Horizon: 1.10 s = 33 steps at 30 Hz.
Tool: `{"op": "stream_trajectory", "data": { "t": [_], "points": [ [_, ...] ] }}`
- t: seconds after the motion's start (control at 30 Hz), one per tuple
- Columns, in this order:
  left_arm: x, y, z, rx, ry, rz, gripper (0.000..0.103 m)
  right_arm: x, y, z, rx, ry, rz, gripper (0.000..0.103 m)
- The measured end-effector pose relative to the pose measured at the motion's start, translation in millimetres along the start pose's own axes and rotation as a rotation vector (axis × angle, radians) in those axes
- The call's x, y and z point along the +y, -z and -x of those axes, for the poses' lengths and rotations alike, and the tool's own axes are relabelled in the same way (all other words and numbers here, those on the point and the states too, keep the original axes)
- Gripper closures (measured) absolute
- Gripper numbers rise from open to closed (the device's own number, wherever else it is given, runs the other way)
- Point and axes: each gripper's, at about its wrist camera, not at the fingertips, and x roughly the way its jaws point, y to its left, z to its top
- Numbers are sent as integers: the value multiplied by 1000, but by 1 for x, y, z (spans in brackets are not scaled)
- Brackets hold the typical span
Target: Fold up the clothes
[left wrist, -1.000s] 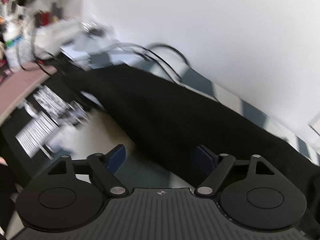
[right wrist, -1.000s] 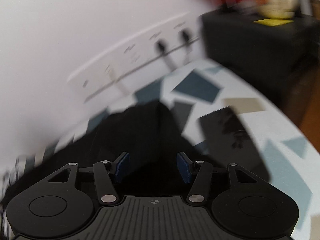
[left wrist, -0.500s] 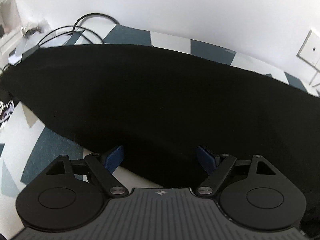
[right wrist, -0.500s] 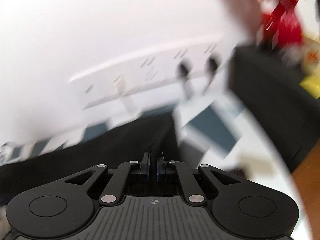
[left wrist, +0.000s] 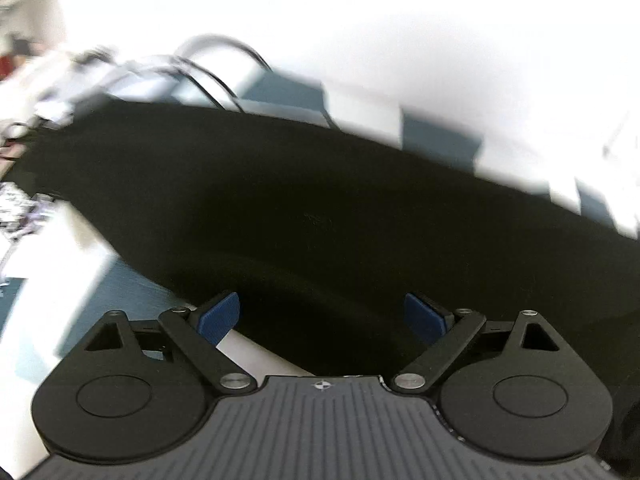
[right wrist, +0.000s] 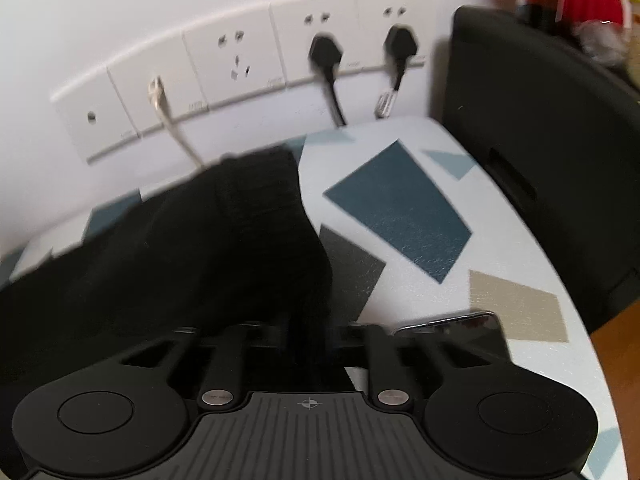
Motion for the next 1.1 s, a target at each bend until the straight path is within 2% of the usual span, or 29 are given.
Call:
{"op": "stream_trajectory", "data": {
  "t": [0.1, 0.2, 0.33, 0.43, 0.57, 0.7, 0.77, 0.83, 1.1],
  "points": [
    [21, -1, 38, -69, -15, 78, 11, -3, 0, 39, -139, -98, -39, 41],
    [41, 7, 78, -115, -39, 134, 11, -2, 0, 72, -238, -187, -59, 38],
    [64, 24, 129, -175, -82, 177, 11, 11, 0, 112, -320, -276, -14, 33],
    [81, 33, 161, -211, -96, 156, 11, 23, -2, 145, -375, -326, 42, 33],
    [102, 43, 195, -262, -104, 93, 11, 30, 6, 190, -438, -373, 69, 25],
    [126, 57, 224, -319, -84, 32, 8, 33, 28, 231, -488, -353, 81, 21],
    [144, 73, 236, -343, -65, -4, 7, 37, 45, 244, -481, -328, 81, 20],
    [163, 92, 241, -335, -50, -51, 4, 44, 68, 250, -439, -305, 72, 20],
    [219, 183, 219, -194, 22, -297, 3, 121, 198, 226, -180, -270, 172, 21]
  ]
}}
